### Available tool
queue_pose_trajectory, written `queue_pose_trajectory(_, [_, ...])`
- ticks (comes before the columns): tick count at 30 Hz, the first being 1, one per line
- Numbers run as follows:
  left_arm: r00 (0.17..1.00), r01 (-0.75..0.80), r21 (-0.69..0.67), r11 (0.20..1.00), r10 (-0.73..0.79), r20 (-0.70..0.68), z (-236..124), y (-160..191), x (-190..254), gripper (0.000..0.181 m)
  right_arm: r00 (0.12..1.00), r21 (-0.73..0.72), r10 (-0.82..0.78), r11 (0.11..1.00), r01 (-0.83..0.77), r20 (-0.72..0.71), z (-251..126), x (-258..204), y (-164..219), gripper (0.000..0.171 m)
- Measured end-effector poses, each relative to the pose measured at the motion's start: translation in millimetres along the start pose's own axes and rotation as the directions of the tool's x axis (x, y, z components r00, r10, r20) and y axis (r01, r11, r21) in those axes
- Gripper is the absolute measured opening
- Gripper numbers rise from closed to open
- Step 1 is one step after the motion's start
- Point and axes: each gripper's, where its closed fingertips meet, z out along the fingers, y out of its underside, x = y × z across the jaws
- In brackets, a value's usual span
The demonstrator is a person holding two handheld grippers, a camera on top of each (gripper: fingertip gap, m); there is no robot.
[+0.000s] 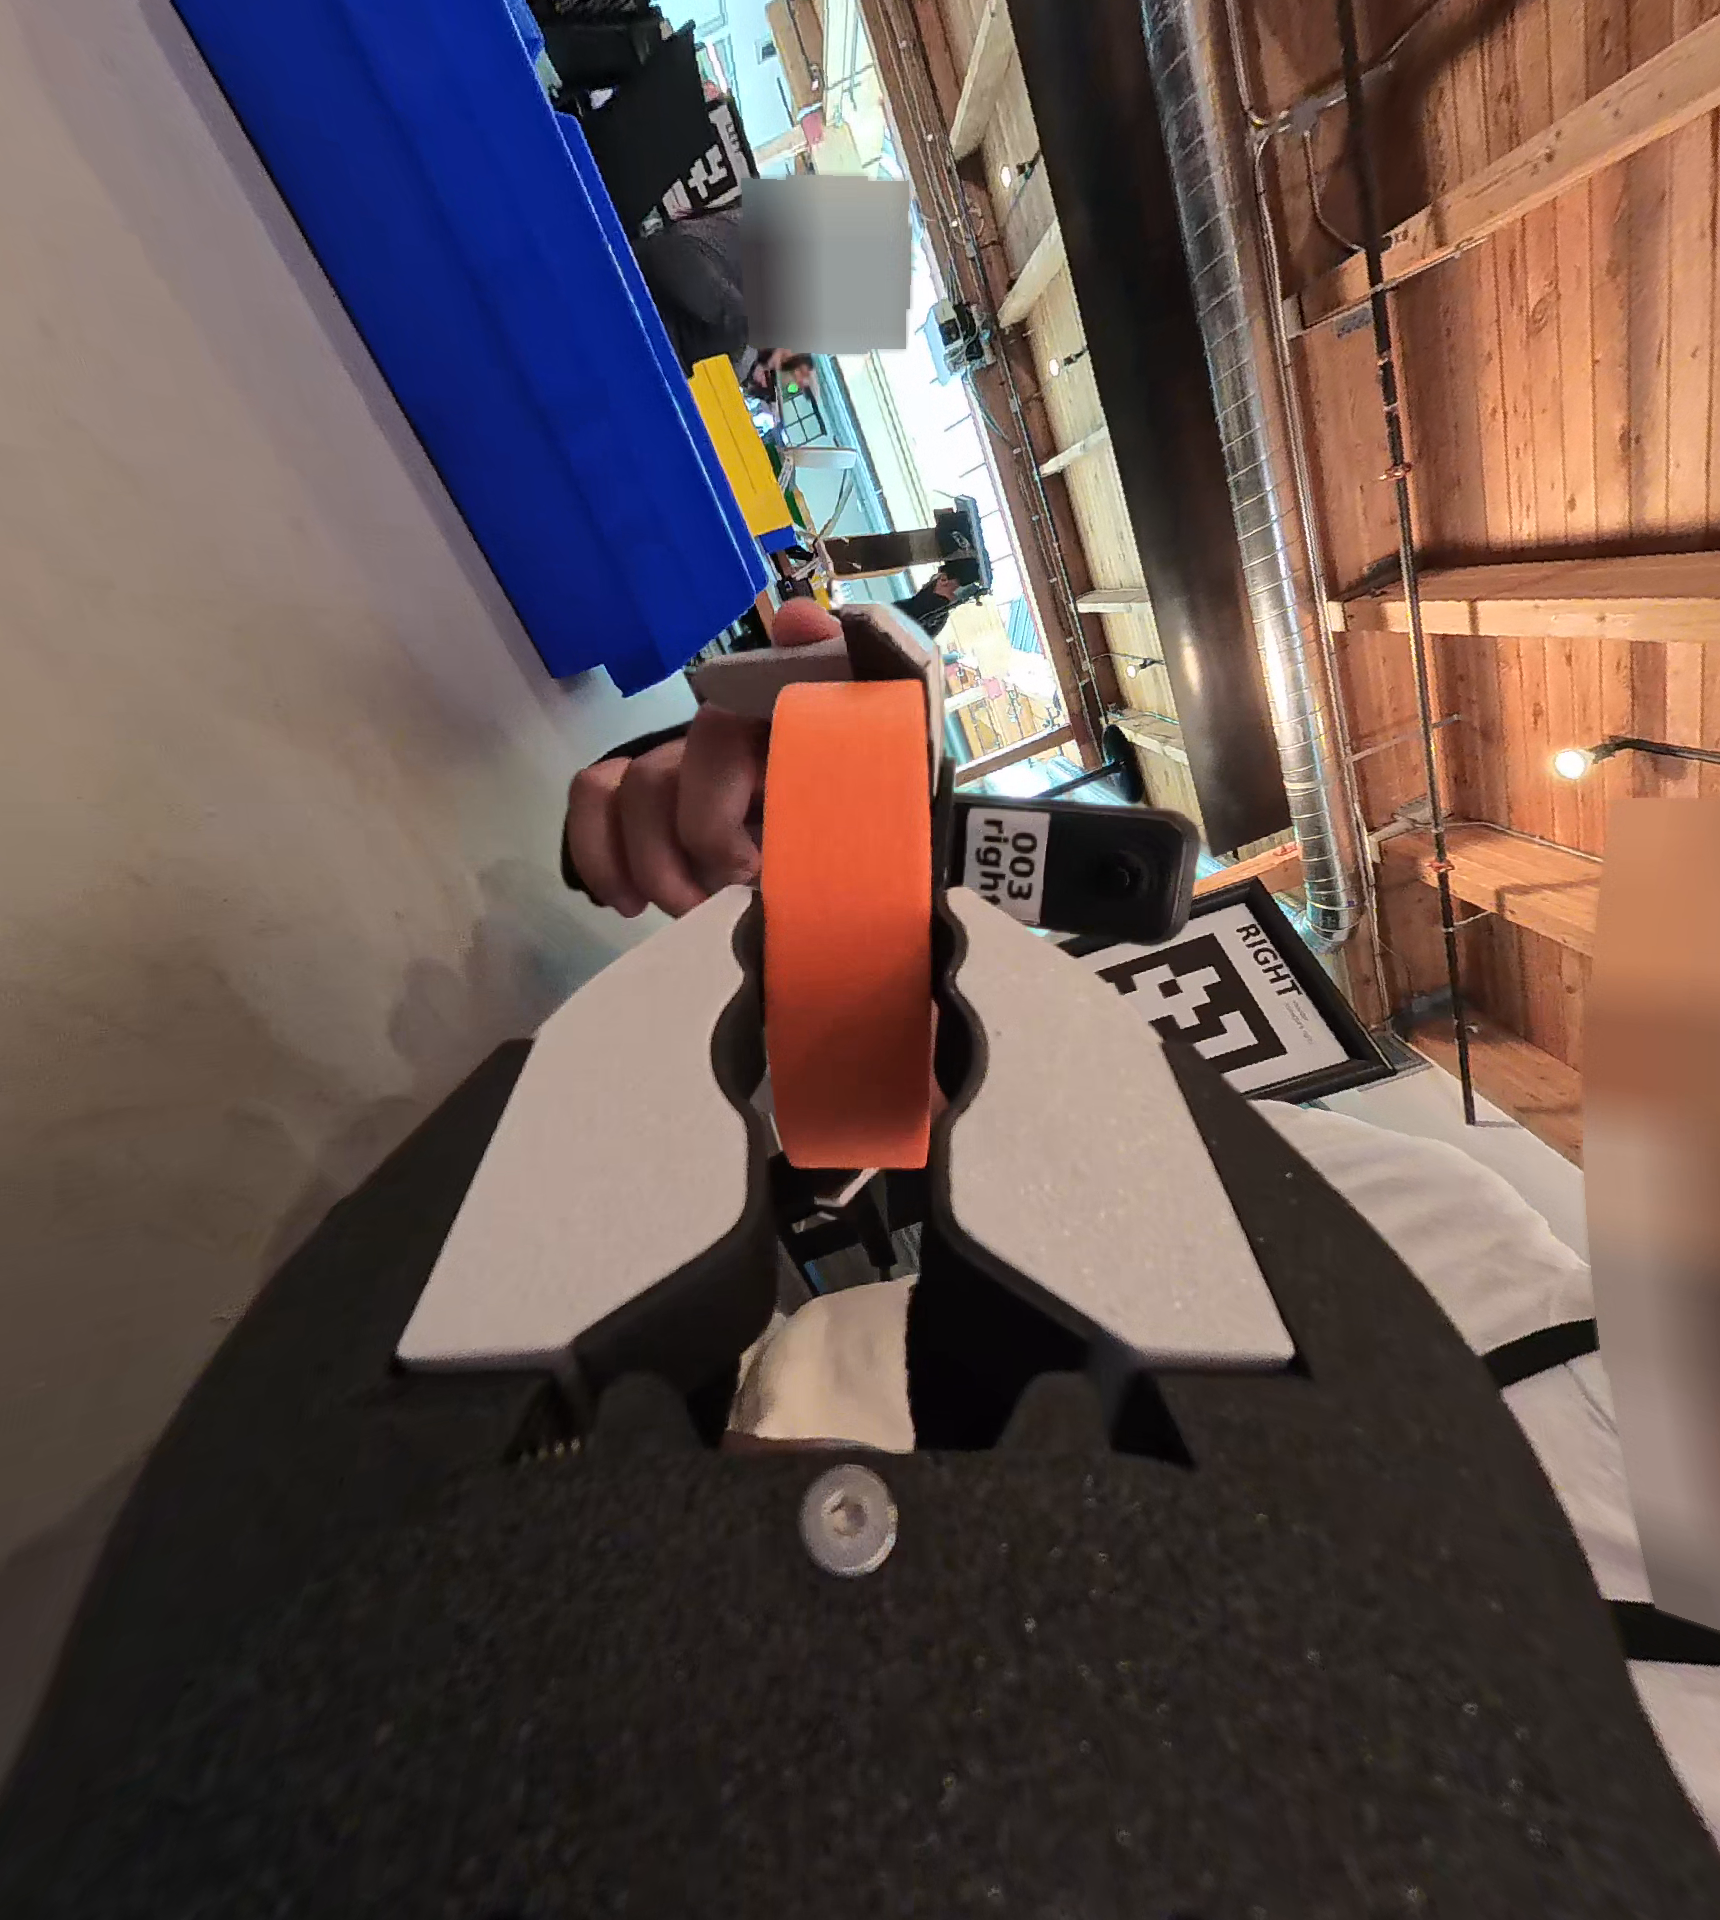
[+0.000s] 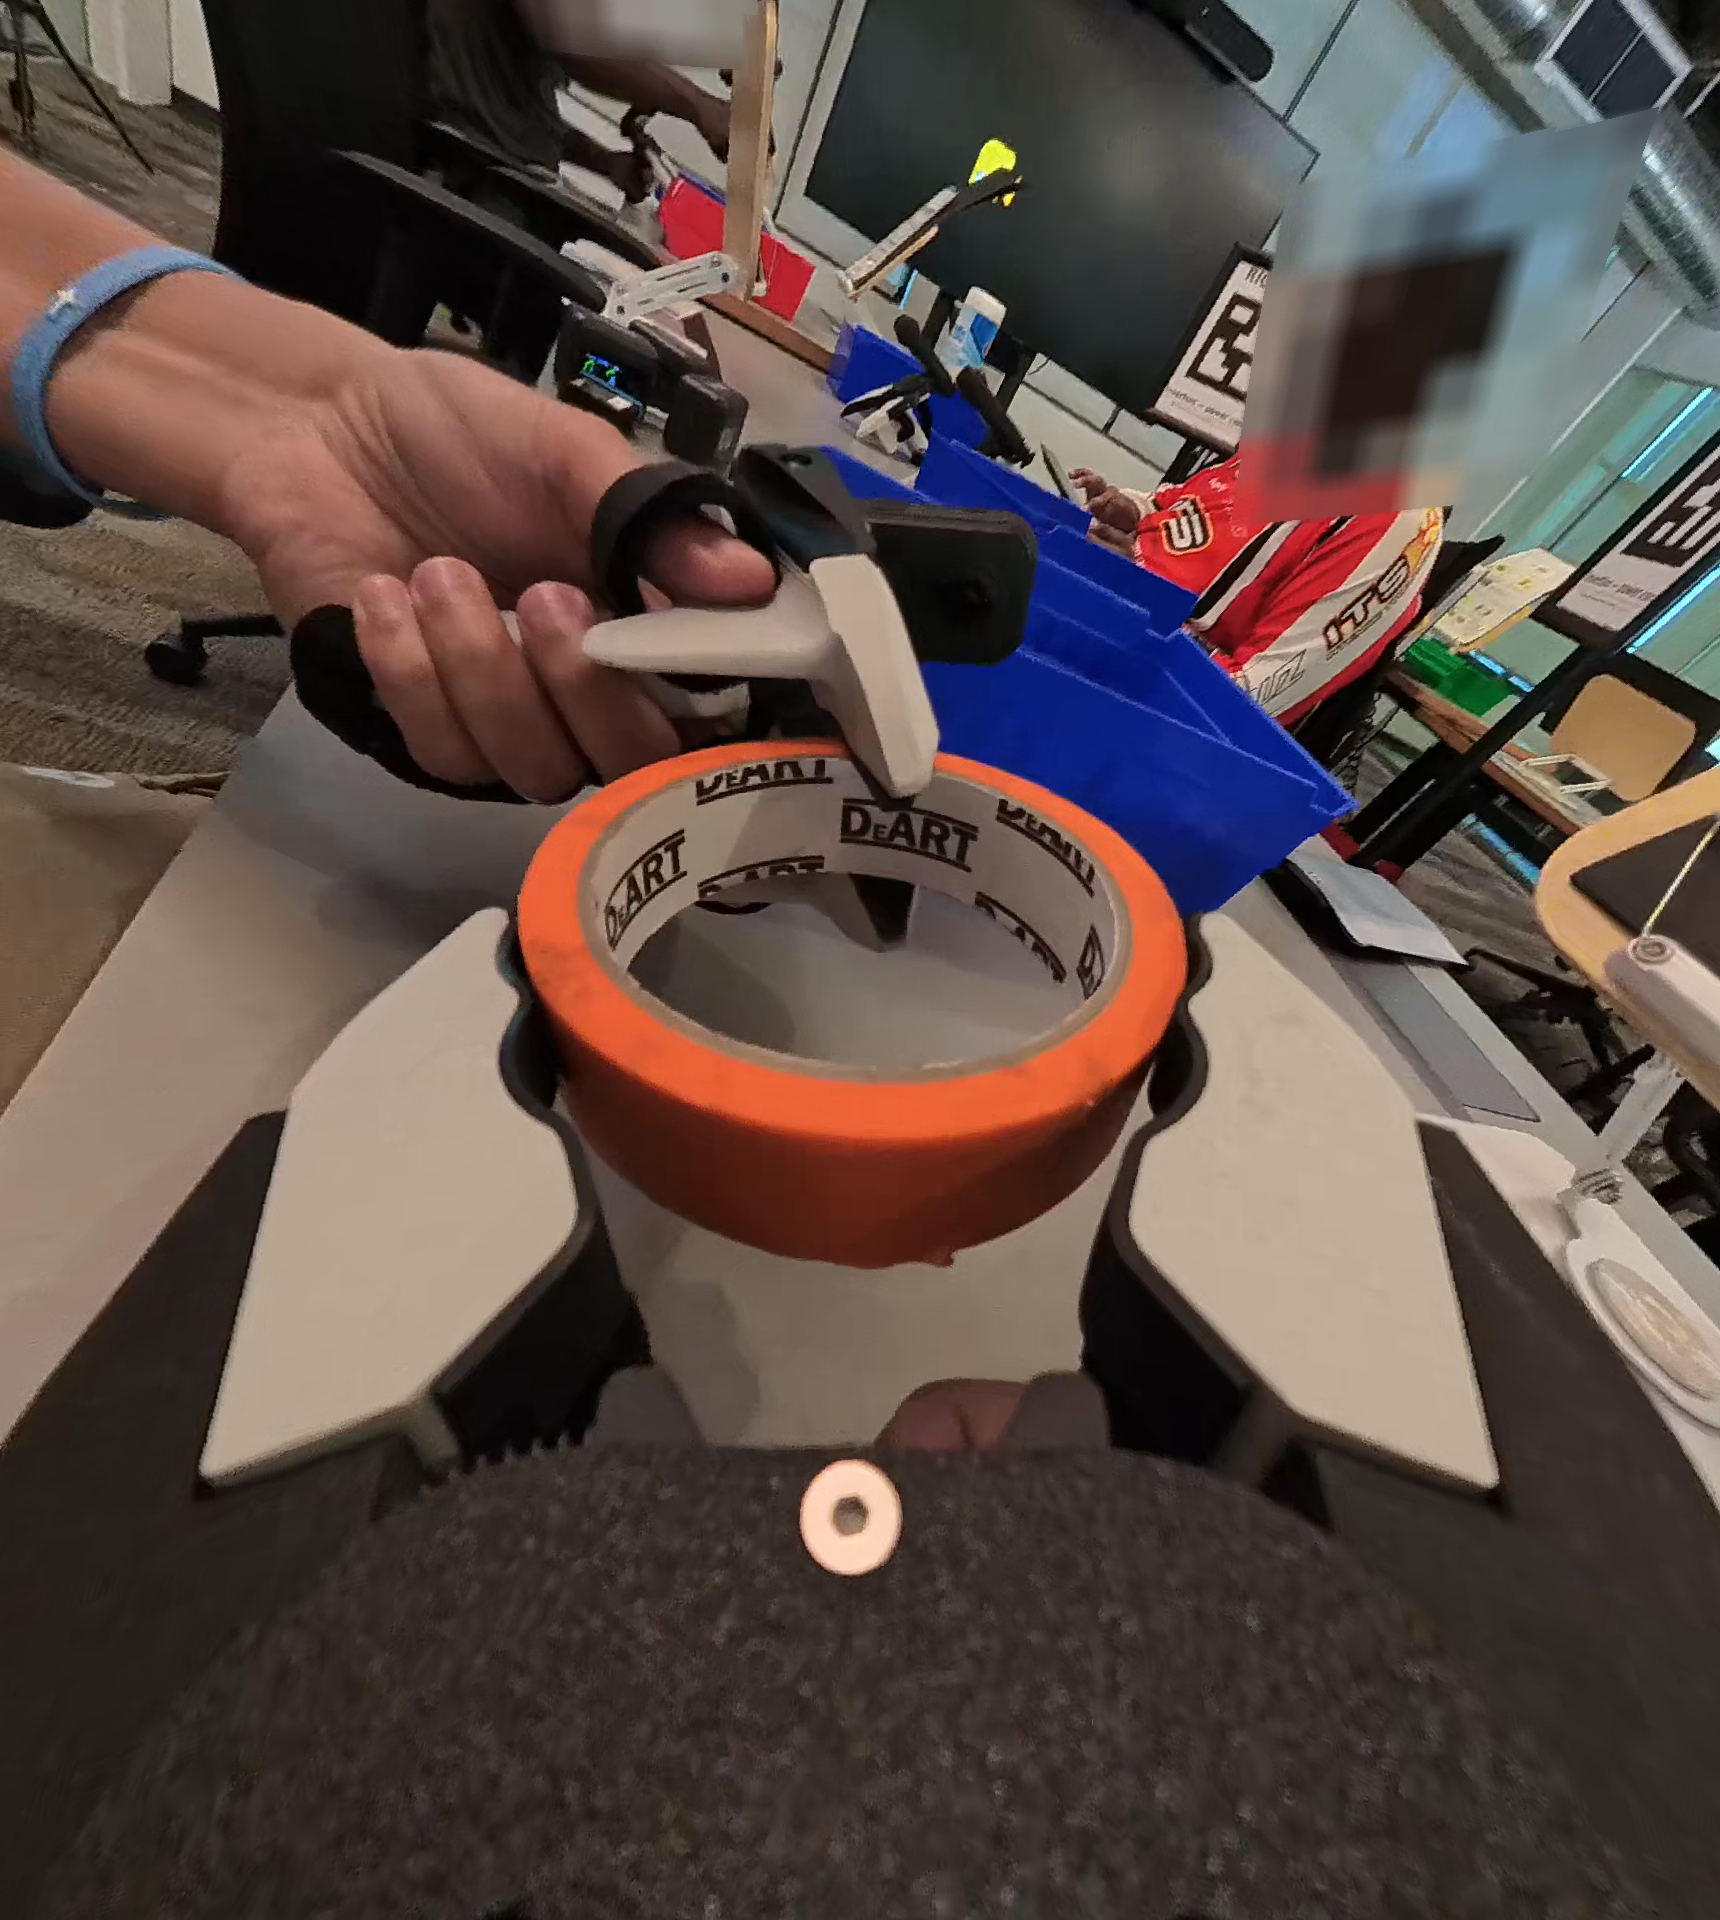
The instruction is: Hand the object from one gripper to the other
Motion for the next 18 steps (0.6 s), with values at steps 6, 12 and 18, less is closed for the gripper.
queue_pose_trajectory(6, [0.997, -0.072, -0.001, 0.997, 0.072, -0.013, 1, -3, 8, 0.031, 0.996, -0.027, 0.089, 0.996, -0.089, 0.024, -3, 5, -8, 0.112])
queue_pose_trajectory(12, [0.919, -0.383, -0.016, 0.924, 0.382, 0.100, -4, -10, 21, 0.053, 0.883, 0.085, 0.465, 0.879, -0.469, 0.056, -21, 41, -16, 0.112])
queue_pose_trajectory(18, [0.640, -0.708, -0.159, 0.688, 0.720, 0.269, -13, -16, 15, 0.074, 0.504, 0.204, 0.780, 0.461, -0.864, 0.371, -41, 64, -37, 0.112])
